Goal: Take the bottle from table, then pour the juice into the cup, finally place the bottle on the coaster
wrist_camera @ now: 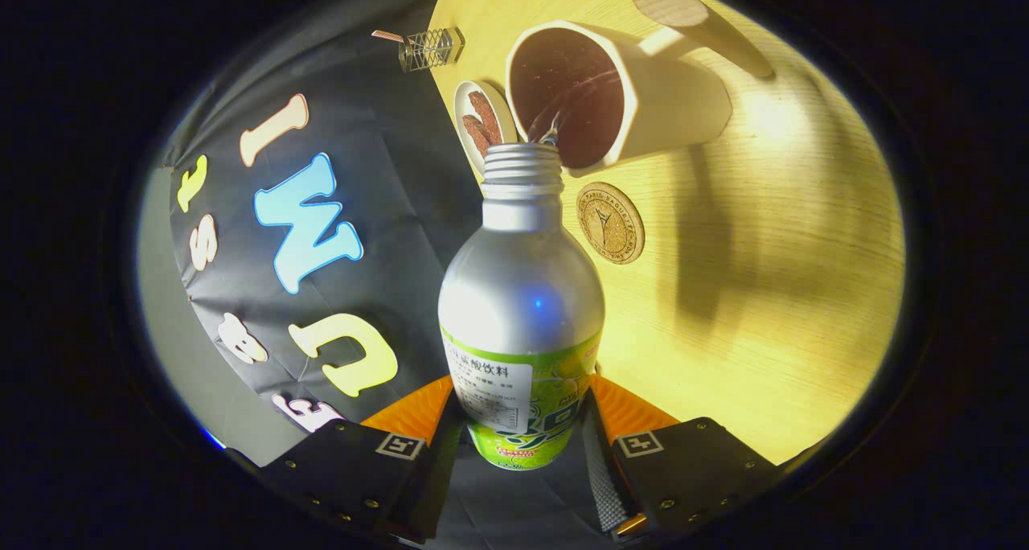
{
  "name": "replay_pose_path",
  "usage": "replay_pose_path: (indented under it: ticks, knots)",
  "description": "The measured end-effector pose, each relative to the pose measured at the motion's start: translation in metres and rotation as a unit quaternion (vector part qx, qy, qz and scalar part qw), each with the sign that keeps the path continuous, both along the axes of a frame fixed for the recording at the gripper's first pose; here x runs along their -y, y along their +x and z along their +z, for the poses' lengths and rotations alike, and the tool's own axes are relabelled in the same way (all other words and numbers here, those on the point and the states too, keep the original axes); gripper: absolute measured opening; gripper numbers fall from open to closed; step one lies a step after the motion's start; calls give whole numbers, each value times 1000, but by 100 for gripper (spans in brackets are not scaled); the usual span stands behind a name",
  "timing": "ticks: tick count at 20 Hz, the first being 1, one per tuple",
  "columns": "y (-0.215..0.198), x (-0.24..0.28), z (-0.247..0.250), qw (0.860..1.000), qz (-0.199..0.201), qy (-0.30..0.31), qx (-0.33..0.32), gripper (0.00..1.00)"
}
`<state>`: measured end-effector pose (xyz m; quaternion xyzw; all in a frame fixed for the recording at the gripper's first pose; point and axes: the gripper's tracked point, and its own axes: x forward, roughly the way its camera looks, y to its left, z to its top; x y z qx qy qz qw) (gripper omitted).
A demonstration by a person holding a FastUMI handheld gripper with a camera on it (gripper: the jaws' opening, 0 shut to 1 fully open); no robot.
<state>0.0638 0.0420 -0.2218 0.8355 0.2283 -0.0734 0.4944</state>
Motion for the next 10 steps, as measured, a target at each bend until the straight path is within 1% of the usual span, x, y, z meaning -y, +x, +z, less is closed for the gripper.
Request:
replay_pose_path:
  ticks: [10]
  knots:
    - [4,5,8,1000,-8,25,-9,72]
